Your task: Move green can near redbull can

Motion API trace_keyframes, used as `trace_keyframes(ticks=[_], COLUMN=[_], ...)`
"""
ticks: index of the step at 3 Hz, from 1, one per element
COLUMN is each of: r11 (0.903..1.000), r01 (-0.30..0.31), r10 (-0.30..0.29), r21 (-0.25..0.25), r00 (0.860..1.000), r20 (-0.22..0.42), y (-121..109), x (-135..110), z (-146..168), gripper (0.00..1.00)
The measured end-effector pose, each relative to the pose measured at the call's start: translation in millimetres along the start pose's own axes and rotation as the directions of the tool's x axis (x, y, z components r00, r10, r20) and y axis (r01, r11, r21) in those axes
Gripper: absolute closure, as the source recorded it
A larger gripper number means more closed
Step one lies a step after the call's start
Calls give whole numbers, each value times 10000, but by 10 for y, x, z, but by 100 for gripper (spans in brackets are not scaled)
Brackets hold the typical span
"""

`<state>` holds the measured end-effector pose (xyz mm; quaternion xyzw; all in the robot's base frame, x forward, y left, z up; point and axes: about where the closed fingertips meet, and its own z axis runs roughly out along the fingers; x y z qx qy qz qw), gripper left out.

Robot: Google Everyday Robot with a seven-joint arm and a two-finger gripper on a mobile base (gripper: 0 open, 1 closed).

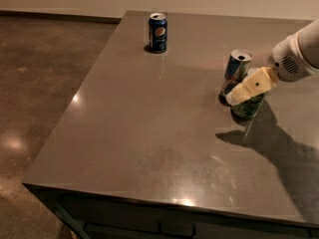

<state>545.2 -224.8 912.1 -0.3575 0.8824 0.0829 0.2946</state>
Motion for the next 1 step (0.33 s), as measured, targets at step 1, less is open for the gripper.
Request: trace_keyframes(ticks=[1], r11=[10000], r01=[1], r10=[-1], r21=[0], r00=[10000], r20=[0], y=[0], x=[0], z=[0], gripper=[0])
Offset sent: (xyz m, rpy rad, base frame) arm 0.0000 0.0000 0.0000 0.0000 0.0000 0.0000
